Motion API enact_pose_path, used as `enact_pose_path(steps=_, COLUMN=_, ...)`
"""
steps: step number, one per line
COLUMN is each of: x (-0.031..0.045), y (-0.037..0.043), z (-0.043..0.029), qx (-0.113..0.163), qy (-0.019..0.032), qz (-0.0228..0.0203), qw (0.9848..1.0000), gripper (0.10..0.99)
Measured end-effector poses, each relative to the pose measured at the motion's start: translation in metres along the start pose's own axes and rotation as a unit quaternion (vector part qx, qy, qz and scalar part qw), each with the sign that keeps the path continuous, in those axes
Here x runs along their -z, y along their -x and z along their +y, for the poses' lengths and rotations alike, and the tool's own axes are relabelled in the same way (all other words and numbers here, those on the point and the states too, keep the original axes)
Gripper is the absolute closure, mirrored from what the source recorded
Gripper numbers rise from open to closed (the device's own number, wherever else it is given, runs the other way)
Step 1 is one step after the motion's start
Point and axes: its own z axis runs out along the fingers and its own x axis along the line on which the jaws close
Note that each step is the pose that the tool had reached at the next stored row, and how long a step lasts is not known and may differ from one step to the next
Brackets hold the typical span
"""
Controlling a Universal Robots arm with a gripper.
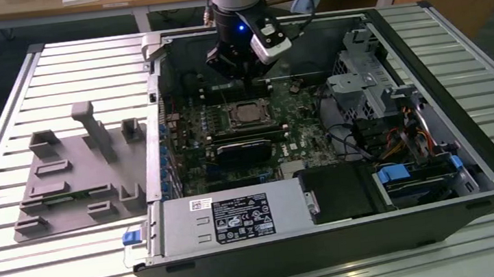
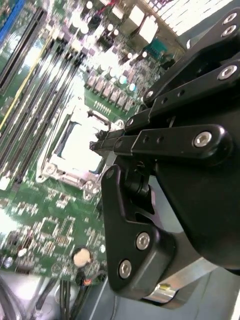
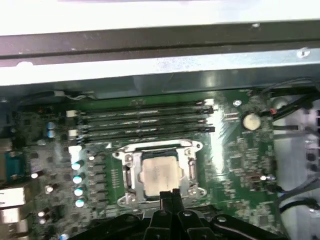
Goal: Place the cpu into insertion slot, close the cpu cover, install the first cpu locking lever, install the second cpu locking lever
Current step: 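Install the first cpu locking lever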
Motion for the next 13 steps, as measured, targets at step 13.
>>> enact_pose_path(steps=13, x=-0.0030, y=-0.0005, z=-0.0001, qx=0.000, qy=-0.0082, qz=0.0663, qw=0.9978, gripper=0.984)
